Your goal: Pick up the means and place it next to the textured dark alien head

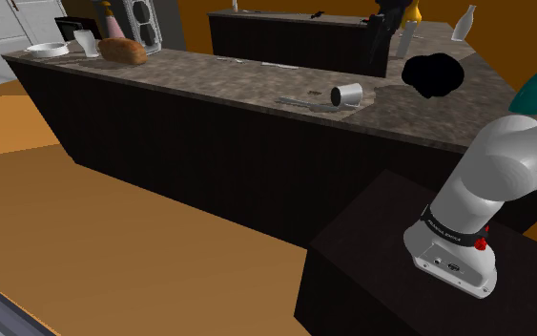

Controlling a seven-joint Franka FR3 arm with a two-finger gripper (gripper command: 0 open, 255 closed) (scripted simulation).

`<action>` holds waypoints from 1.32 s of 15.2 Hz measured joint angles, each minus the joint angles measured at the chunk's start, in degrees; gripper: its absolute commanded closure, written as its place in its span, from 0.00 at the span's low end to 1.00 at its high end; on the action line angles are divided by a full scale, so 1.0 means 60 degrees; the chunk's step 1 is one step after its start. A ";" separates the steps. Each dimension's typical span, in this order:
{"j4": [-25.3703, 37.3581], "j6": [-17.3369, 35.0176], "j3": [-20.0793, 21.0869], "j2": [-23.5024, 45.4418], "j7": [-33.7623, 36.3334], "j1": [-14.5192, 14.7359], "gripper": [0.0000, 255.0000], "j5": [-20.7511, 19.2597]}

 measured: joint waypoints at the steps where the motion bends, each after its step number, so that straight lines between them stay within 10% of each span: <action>1: 0.0000 0.0000 0.0000 0.0000 0.0000 0.0000 0.00 0.0000; 20: 0.1738 0.3807 -0.2484 0.5704 -0.3578 0.0063 0.00 0.0216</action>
